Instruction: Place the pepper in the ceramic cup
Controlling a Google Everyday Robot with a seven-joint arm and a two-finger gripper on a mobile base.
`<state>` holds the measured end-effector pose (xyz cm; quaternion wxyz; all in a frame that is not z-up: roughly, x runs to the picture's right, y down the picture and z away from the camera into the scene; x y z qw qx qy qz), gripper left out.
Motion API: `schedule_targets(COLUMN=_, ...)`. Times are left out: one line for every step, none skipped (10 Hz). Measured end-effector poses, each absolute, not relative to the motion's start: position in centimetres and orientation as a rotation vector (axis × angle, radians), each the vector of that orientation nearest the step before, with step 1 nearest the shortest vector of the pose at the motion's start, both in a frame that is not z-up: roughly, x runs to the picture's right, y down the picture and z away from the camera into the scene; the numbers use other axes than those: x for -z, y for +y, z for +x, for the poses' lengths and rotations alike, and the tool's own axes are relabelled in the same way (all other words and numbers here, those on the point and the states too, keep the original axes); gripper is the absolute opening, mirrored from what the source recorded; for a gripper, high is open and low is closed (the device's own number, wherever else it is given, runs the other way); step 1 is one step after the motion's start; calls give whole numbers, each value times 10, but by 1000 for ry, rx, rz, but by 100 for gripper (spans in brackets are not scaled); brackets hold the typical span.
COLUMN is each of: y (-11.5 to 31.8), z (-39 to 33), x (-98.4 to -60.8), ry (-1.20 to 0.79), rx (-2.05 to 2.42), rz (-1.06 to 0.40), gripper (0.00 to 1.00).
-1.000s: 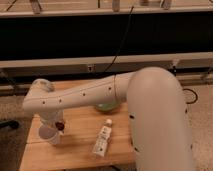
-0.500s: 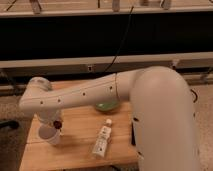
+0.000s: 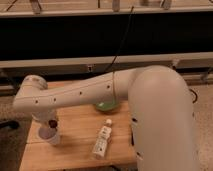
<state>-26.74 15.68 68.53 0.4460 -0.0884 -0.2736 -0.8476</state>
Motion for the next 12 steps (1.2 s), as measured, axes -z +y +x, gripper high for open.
schedule_targets(y=159, z=-279, x=-680, ry=-698, rx=2118, rz=-214, gripper=0)
schedule_targets(y=160, z=-289, x=-676, ry=-714, rx=2133, rz=-208, gripper=0)
schedule_targets(y=164, z=-303, x=-670, ry=-739, rx=2155, rz=-198, gripper=0)
schedule_targets(y=168, z=-308, x=-665, ry=-758, rx=2172, rz=-193, gripper=0)
schedule_targets(y=170, z=-309, x=-664, ry=-767, rx=2178, rz=-192, gripper=0)
schedule_targets(y=172, z=-310, x=-662, ry=-775, rx=2183, rz=-195, gripper=0)
schedule_targets(y=175, z=-310, x=-661, ry=-782, rx=2184, rz=-196, gripper=2)
schedule_targets(y=175, z=-306, x=-661, ry=-778, rx=2176, rz=-200, gripper=9)
schedule_targets(y=173, z=-303, x=-661, ry=-772, rx=2168, rz=-203, gripper=17)
schedule_targets(y=172, z=-296, x=-660, ry=-765, rx=2153, rz=-207, gripper=29)
schedule_targets(y=170, z=-291, x=-661, ry=-757, rx=2142, rz=-210, gripper=37)
schedule_targets(y=168, z=-286, x=-661, ry=-751, rx=2131, rz=-213, gripper=49)
